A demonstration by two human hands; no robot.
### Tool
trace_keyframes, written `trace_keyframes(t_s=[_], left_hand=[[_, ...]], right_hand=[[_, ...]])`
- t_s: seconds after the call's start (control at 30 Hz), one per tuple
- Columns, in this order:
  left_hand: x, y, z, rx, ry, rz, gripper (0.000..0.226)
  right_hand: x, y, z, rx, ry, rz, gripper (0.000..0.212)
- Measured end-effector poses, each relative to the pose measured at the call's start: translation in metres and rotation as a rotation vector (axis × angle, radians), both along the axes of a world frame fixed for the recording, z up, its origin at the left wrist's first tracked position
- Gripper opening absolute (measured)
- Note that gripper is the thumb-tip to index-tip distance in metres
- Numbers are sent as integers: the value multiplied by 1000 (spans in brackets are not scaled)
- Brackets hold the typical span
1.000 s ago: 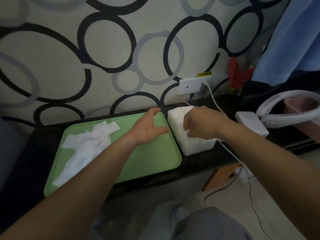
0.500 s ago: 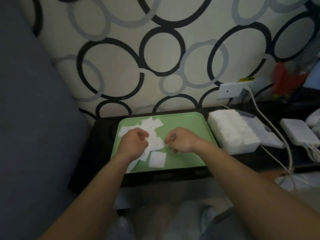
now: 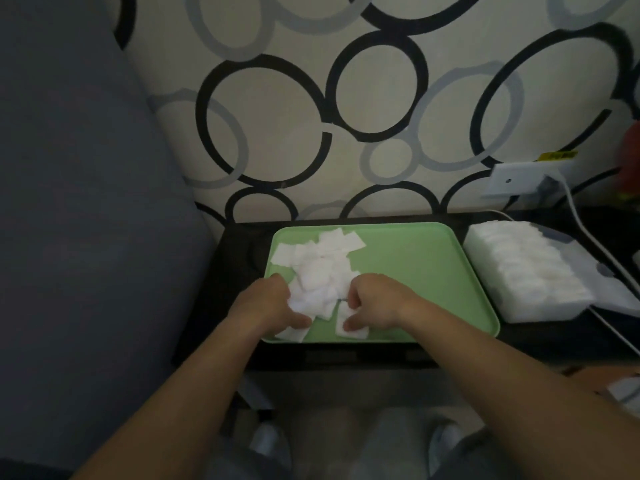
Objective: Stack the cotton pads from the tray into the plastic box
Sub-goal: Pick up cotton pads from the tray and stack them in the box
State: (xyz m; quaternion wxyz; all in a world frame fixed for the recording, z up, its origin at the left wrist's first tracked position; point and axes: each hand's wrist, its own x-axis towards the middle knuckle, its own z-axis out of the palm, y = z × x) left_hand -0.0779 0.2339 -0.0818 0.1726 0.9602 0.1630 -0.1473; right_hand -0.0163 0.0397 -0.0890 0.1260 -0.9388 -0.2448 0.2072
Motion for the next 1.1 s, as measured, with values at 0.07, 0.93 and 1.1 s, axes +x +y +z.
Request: trace_keyframes(t_s=[0.07,0.93,1.1], left_hand=[[0,-1,-1,32,29,9,78],[-7,38,14,-573,-289,299,33],[-9,18,24,-716,-438,234,20]], right_hand=[[1,0,-1,29,20,-4,42],[9,-16,10,858,263,-221,28],[8,-11,16,1044,405,-263,29]])
